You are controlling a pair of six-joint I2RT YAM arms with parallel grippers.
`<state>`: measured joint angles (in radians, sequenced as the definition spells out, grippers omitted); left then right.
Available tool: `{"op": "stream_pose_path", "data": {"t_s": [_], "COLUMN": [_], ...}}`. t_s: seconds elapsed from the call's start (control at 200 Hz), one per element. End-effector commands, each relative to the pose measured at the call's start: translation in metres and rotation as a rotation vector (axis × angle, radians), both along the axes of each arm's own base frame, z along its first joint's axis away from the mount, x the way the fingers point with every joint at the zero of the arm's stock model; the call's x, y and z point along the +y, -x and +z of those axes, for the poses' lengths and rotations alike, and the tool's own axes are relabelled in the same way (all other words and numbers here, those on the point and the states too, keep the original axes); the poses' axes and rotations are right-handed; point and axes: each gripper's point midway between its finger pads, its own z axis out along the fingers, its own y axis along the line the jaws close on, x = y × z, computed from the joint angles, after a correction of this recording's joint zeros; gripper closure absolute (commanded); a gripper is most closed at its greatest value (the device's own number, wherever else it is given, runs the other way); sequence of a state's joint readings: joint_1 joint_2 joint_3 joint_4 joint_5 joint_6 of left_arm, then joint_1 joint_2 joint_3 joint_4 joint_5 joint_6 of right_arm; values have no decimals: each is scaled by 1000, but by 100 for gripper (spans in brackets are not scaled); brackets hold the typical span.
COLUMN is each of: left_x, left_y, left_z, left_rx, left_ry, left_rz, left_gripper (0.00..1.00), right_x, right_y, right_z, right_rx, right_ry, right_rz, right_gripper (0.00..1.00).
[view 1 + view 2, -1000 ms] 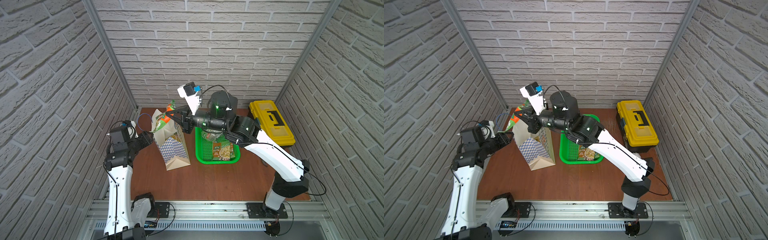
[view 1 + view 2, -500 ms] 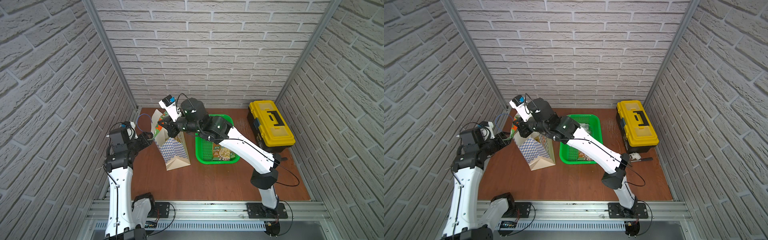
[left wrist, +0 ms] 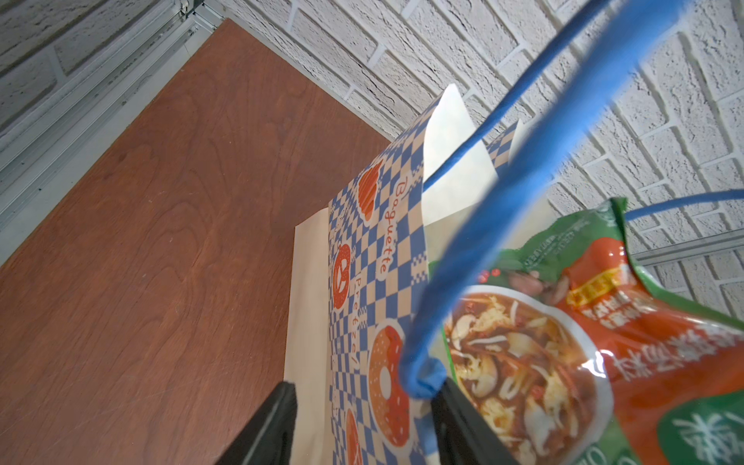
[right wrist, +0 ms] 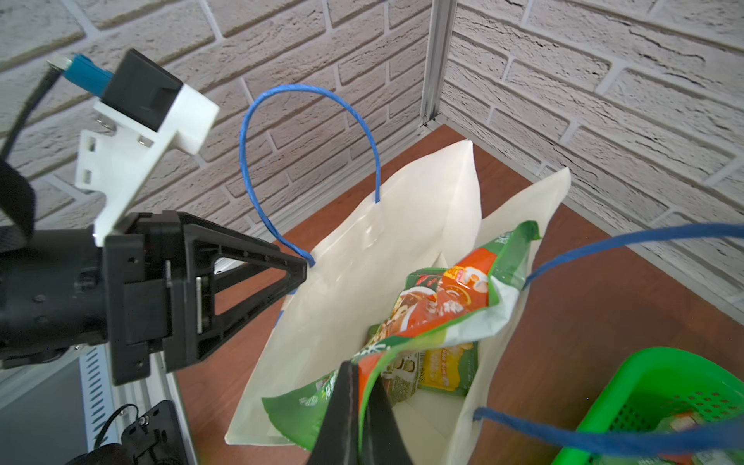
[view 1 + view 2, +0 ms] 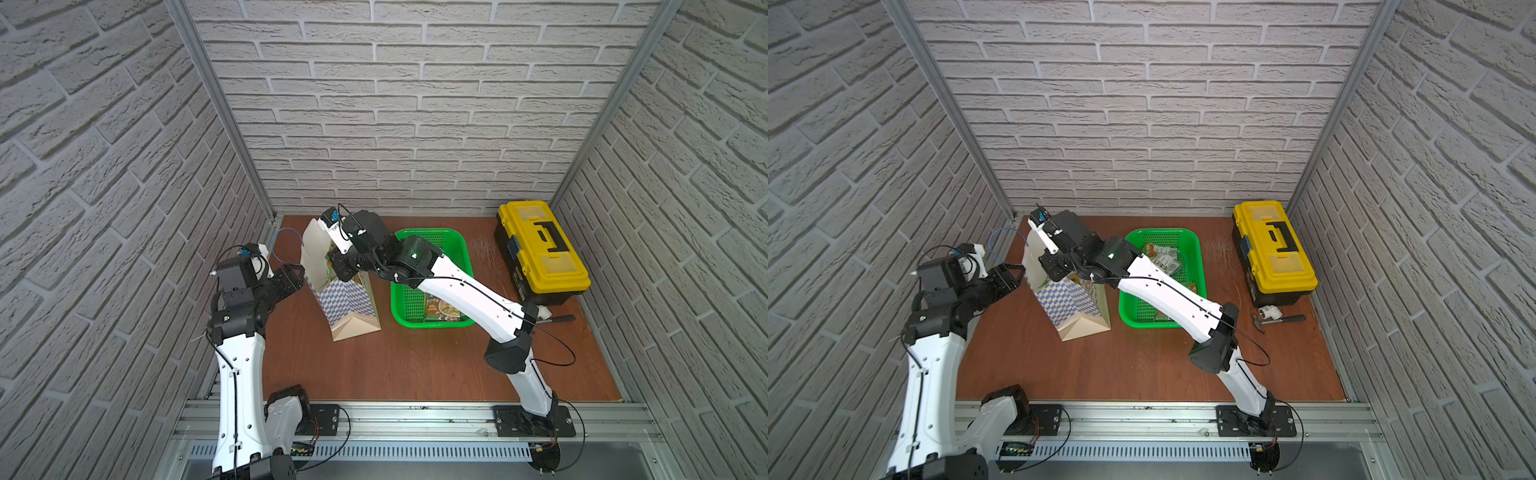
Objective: Place the condiment packets inside the bag
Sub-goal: Place the condiment packet in the paper bag.
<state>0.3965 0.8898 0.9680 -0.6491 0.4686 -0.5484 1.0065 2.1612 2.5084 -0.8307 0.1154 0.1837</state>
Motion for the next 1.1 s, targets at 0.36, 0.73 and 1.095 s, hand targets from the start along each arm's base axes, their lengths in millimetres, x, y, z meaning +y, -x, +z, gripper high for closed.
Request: {"op": "stream_pose_path", "data": {"t_s": [0.36, 0.73, 1.095], "left_x": [-3, -6, -14], "left_y": [-9, -12, -18], "left_z": [-3, -6, -6], "left_rx": [-33, -31, -48], "left_ry": [44, 71, 119], "left_rz": [-32, -49, -91], "left_gripper": [42, 42, 41], "right_x": [10, -12, -72], "right_y": [27, 37, 58], "right_z": [-6, 21, 45], "right_rx": [3, -3, -15], "right_ry": [42, -10, -96], "right_rz": [97, 65, 3], "right_gripper": [82, 56, 51]}}
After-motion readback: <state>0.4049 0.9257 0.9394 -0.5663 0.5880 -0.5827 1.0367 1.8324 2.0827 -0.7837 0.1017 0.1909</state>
